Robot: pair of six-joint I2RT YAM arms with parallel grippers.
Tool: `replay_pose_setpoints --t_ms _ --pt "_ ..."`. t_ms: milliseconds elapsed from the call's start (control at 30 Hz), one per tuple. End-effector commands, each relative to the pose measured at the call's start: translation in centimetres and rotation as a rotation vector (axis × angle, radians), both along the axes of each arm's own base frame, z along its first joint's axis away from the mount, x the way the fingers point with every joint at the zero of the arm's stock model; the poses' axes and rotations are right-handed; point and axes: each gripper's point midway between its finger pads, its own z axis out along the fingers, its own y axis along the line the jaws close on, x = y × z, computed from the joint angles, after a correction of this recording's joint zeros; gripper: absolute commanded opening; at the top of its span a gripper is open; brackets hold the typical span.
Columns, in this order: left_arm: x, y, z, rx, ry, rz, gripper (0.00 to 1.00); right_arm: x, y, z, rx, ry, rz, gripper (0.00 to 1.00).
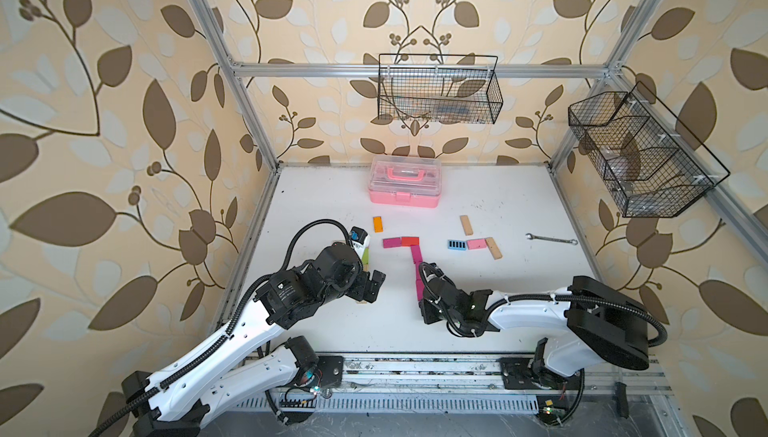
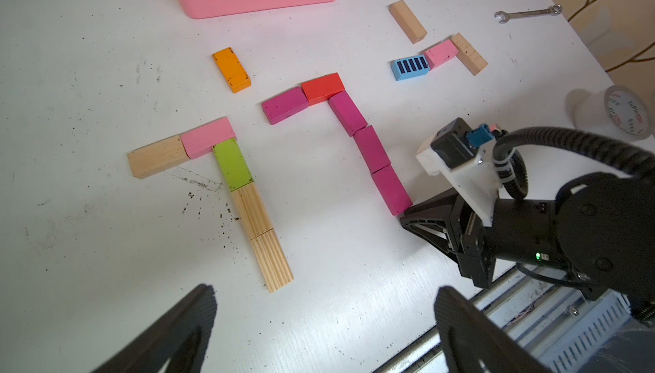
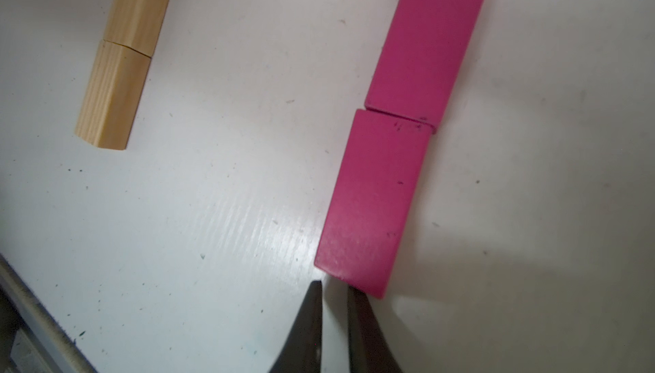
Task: Assemble the number 7 with building blocks
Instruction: Assemble the building block at the center of the board.
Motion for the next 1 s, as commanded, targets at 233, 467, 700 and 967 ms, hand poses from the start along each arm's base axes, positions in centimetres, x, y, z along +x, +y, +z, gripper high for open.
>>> replay_pose_setpoints --t_ms 233,467,700,967 --pt "0.0 0.3 0.0 0.009 -0.013 -0.005 0.99 0.6 0.2 -0.8 -0.036 0.017 0.011 0.17" --pt "0.0 0.4 -0.1 0.013 -0.014 -0.001 0.99 0.1 1.3 0.7 -0.013 -0.009 0.079 0.17" --pt "1.1 -0.1 -0.7 0.026 -0.005 0.032 0.99 1.1 -0.2 5.8 0.087 -0.046 0.110 0.19" --pt "5.1 -3.9 -2.3 0.010 0.009 0.063 0.99 6.7 -4.7 8.7 0.119 -0.070 0.058 0.21"
